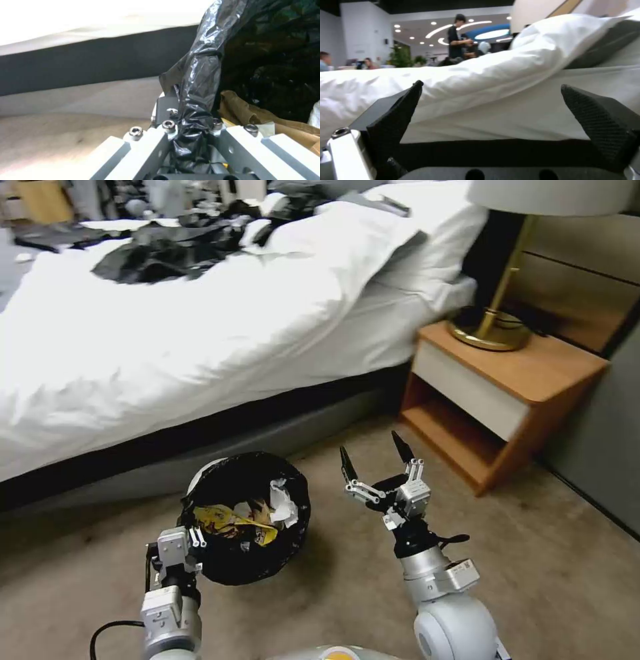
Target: Pick up the trash bin, then pick up the garbage from the floor and place it into the trash bin.
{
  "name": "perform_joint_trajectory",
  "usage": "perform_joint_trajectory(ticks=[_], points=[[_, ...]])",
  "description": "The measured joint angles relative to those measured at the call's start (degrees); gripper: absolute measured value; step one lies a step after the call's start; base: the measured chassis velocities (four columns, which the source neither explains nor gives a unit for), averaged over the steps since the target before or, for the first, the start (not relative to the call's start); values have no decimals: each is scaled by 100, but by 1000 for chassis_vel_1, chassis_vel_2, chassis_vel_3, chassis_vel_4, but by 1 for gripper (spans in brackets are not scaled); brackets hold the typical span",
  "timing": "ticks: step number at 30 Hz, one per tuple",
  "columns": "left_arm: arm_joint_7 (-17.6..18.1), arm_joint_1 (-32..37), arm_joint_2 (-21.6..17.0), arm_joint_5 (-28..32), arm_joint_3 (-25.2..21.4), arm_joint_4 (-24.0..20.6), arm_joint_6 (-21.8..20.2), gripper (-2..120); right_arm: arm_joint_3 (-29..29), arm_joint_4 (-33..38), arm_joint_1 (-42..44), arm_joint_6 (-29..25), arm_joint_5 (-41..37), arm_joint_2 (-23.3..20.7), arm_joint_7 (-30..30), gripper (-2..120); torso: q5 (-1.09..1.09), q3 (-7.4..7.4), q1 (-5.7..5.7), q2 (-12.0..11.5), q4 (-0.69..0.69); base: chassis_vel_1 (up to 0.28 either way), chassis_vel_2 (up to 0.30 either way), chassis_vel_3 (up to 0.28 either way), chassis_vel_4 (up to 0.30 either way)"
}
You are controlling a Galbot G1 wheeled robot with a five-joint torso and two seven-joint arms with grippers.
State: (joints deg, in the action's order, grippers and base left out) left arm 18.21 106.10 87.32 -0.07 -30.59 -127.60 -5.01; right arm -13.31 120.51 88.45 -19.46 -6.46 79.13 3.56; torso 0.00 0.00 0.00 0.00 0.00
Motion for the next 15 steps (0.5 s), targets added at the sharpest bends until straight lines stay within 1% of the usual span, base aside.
perform_joint_trajectory(ticks=[9,15], points=[[0,-45,-2,4,-6,-11,-36,0,14,-17,-37,0,-16,-29,41,100,0,0,0,0,0,115,124,124,125],[0,-51,-14,68,-69,-24,-39,0,61,-103,-65,-7,-38,-29,127,100,0,0,0,0,0,145,131,125,133]])
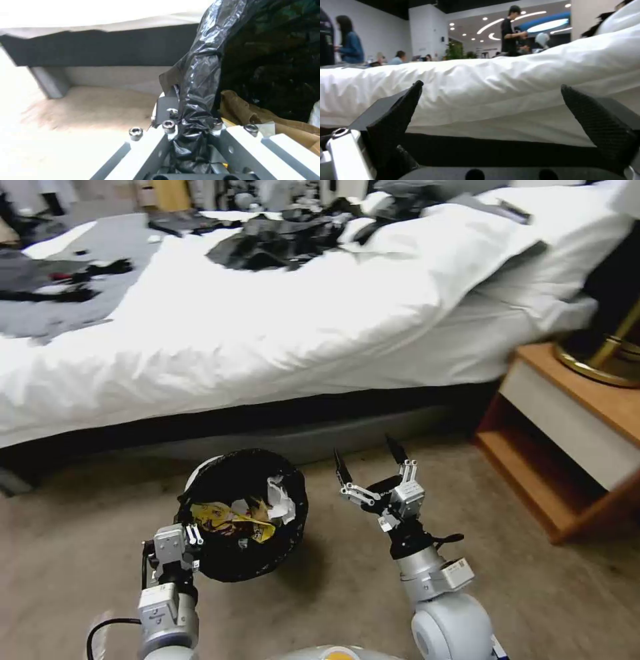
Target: Pick up the trash bin, then pick up the garbage from the floor and place it into the trash bin.
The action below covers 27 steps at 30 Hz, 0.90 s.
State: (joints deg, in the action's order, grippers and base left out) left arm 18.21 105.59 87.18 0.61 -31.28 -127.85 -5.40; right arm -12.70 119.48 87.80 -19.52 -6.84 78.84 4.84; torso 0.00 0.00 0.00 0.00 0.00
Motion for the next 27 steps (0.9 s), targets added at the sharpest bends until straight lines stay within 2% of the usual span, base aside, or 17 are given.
perform_joint_trajectory(ticks=[13,17,27], points=[[8,-23,15,-14,27,94,19,0,-1,-36,55,-57,20,10,44,100,0,0,0,0,1,110,105,110,103],[8,-15,16,-16,29,97,30,0,2,-26,59,-59,22,11,62,100,0,0,0,0,-2,0,0,0,0],[9,-6,26,-37,46,104,36,0,-48,-5,30,-79,9,-2,81,100,0,1,0,0,0,0,0,0,0]])
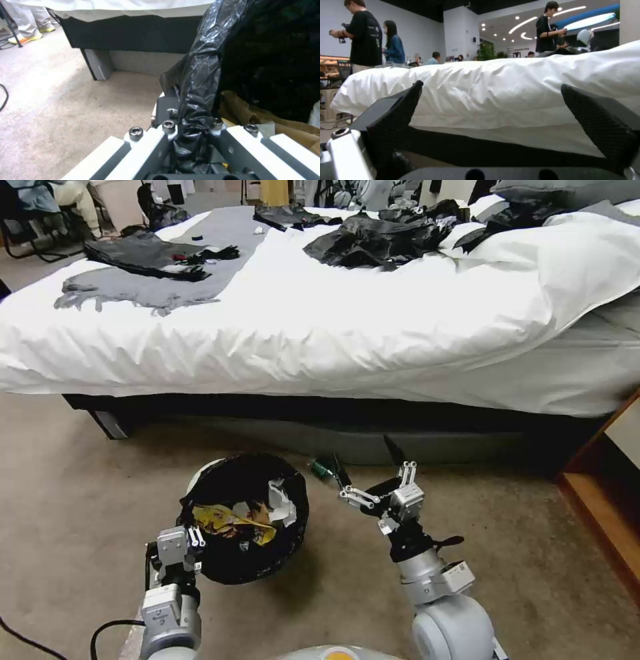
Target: Pick up the trash bin, then pick up the garbage from the floor and place it into the trash bin.
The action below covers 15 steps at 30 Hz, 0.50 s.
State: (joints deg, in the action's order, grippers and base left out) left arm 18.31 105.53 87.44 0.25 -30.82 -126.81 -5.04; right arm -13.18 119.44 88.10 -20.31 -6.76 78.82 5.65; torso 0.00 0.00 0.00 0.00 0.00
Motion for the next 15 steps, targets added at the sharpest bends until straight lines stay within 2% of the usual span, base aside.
perform_joint_trajectory(ticks=[15], points=[[4,35,0,-8,0,1,41,0,-7,26,-25,95,-21,11,43,100,0,0,0,0,0,0,0,0,0]])
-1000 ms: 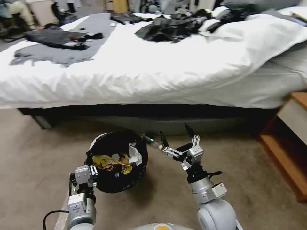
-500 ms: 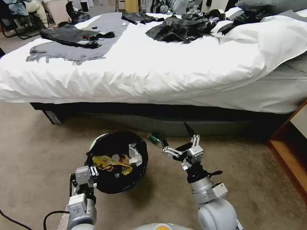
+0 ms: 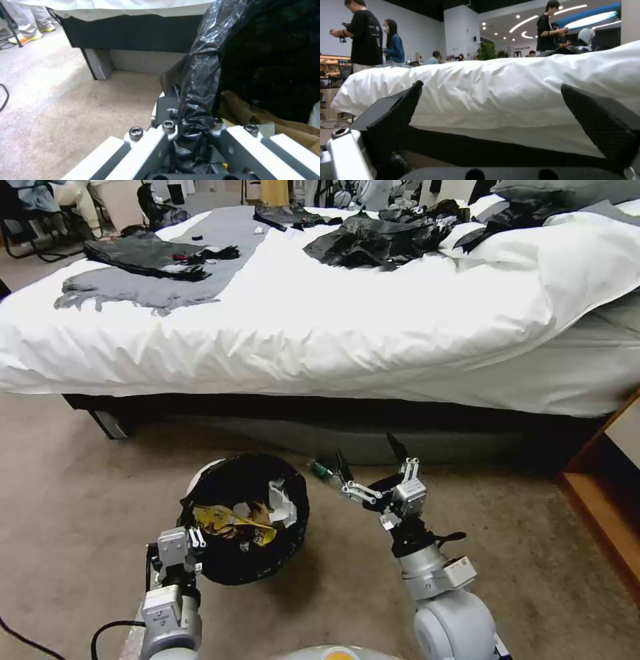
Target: Pick up the trash bin, then pick up the garbage from the floor and place it into the trash bin.
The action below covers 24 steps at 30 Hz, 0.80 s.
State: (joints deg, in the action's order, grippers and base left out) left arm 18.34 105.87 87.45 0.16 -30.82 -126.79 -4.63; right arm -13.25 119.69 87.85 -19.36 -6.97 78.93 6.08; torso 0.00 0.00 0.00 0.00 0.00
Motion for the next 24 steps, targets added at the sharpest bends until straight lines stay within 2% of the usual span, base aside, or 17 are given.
perform_joint_trajectory(ticks=[9,18,24], points=[[0,37,1,-2,4,7,37,0,10,-35,32,-37,18,1,73,100,0,0,-1,0,0,-29,32,28,-29],[5,27,11,-30,19,-37,37,0,27,-97,11,-160,20,-15,206,100,1,-1,0,0,-1,-164,166,165,-164],[6,30,6,-41,21,-37,30,0,29,-97,-2,-255,18,-17,308,100,-1,-1,0,0,0,-40,53,35,-44]])
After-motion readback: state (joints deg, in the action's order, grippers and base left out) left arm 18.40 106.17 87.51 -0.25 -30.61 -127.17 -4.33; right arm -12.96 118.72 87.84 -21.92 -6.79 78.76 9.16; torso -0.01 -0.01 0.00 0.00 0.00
